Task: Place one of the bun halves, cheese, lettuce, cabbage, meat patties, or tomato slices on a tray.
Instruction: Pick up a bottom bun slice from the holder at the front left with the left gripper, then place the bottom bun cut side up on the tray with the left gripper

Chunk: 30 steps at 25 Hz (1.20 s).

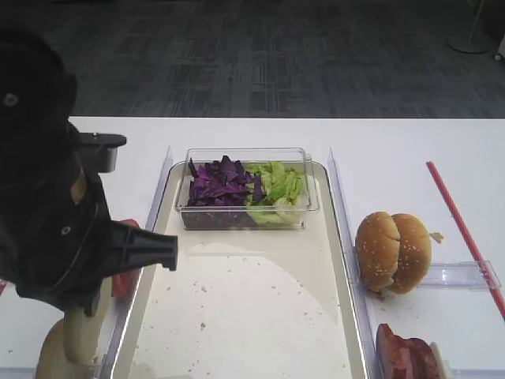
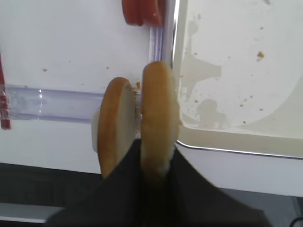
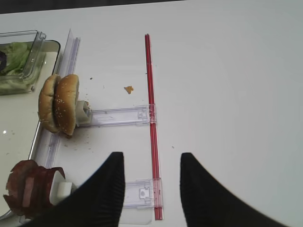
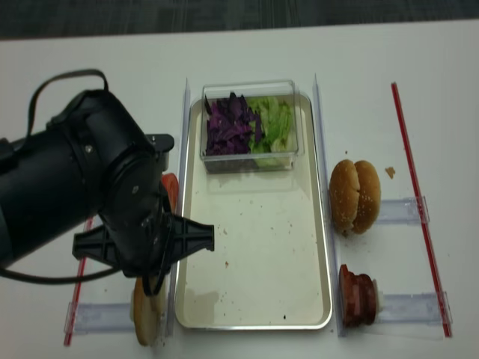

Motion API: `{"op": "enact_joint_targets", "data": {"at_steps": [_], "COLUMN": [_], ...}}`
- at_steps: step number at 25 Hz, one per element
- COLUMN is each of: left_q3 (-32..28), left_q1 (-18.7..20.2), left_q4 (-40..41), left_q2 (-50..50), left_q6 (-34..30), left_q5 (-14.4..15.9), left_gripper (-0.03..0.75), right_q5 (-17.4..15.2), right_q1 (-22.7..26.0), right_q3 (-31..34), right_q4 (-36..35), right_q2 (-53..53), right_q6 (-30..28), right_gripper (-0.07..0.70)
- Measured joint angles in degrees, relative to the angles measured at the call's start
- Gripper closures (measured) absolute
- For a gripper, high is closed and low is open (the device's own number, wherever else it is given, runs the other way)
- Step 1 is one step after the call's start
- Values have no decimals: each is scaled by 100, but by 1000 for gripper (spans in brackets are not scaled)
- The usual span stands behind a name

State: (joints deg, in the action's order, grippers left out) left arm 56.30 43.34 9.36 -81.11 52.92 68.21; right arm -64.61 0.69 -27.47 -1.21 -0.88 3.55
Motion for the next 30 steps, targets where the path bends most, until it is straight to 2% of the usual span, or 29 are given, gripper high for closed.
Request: {"op": "enact_joint_targets", "data": {"at_steps": [5,12,21,30], "left_q3": [587,1215,1250,1250], "left_q1": [0,0,0,0], "left_q4": [109,157,99,-154], "left_q2": [106,243,315,315], "left_q6": [-116,-267,-294,-780], "left_q5": [144,176,229,239], "left_gripper": [679,680,682,683], "right_q5": [0,0,0,0], "right_q1": [0,0,0,0], "right_q3": [0,0,0,0], "right_q4": [0,0,0,0], "right_q2": [0,0,0,0], "right_q6": [0,0,0,0], "right_gripper": [312,312,312,312]}}
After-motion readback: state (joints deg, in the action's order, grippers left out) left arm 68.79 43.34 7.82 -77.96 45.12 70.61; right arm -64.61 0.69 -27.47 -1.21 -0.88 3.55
